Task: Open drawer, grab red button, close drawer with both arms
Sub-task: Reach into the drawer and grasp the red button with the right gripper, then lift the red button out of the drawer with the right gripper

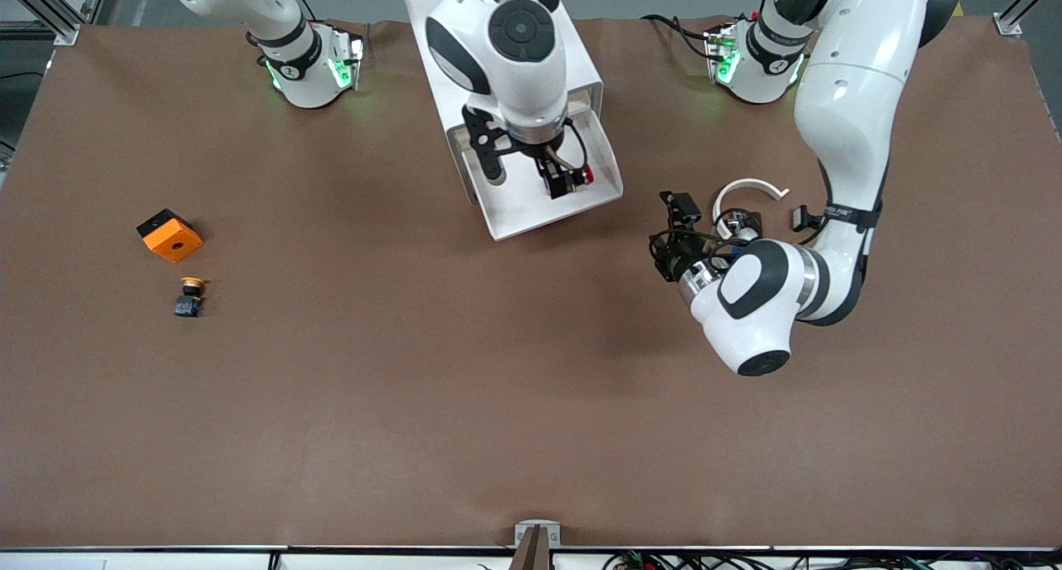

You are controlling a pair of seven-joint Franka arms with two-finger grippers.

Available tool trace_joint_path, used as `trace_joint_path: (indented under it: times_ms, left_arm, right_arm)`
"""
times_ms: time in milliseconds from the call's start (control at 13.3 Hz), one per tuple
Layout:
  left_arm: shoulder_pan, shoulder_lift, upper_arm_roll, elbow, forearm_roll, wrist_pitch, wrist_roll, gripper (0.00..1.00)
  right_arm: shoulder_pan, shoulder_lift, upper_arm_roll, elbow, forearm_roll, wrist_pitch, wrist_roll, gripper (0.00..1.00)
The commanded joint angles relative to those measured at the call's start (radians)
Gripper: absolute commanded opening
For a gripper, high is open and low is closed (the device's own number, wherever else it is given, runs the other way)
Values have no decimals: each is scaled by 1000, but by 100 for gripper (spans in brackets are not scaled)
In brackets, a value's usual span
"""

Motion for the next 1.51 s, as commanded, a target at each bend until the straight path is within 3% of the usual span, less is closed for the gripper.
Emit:
trace_joint_path:
  times_ms: [0,226,528,905,1131,1433]
  left_arm:
    - [-6,-69,-4,-32,114,68,192,100]
    - [-8,-90,-11,-47,327,145,430,100]
    - [-6,-122,-25,-84,516,390,584,100]
    - [1,-112,-24,-82,547,721,610,100]
    - [0,-110,-25,-78,634,751,723,100]
    - [12,-148,-59,-74,590,774,804,100]
  right_arm:
    - [13,50,-12,63,12,-21,-1,100]
    - [37,78,-12,63,7,-21,-39,100]
    - [67,125,-12,63,-28,-6,-64,100]
    - [82,164,-12,63,-42,31,-64,100]
    - [80,165,-14,63,-45,34,-66,100]
    - [76,165,-18,63,-62,31,-61,100]
